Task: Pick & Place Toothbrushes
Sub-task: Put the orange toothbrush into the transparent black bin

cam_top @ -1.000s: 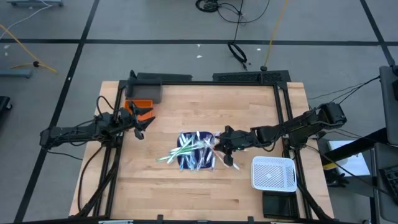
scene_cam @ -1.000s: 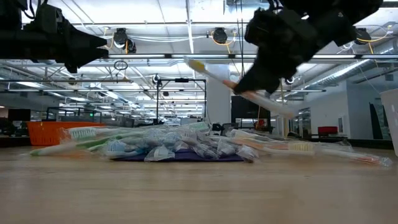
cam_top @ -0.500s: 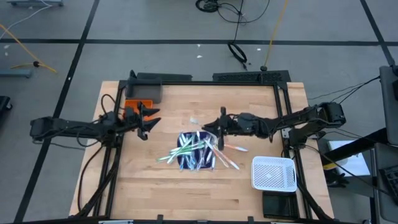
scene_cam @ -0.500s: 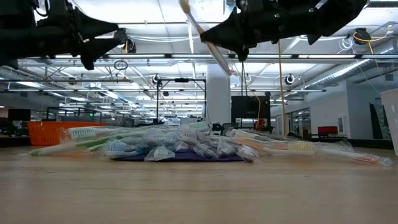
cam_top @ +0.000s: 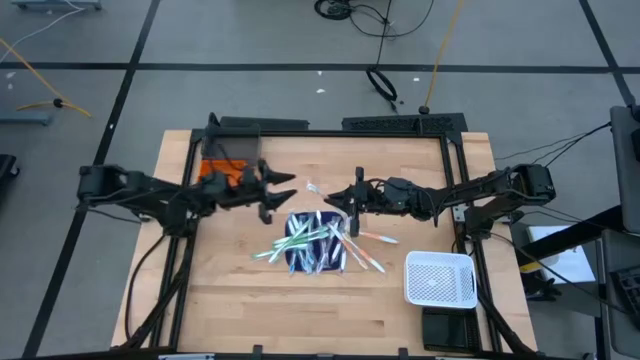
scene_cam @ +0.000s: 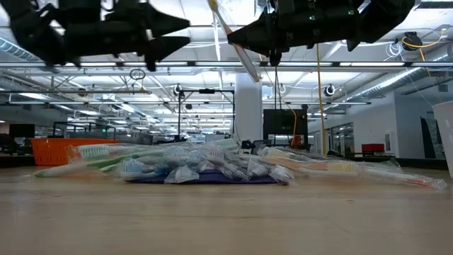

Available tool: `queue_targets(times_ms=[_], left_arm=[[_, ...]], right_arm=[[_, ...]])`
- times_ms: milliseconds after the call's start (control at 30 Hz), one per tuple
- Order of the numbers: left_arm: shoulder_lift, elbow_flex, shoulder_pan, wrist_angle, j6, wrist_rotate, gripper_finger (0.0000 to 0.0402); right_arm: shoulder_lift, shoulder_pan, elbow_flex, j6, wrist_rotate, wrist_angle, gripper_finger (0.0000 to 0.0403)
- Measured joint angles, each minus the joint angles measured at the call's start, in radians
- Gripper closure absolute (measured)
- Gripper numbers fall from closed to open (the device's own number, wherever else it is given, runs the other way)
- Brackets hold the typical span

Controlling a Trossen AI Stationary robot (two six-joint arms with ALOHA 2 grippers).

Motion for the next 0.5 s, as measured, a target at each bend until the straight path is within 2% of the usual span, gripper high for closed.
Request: queue_targets(times_ms=[233, 500], left_arm=[[0.15, 0.145, 0.0, -0.006, 0.003, 0.069, 0.0179], [0.183, 0.19, -0.014, -0.01, -0.008, 0.121, 0.0179]], right_arm=[[0.0, 0.0, 0.0, -0.001, 0.001, 0.0, 0.0392], [0.0, 0.0, 0.0, -0.02, 0.006, 0.012, 0.0392]])
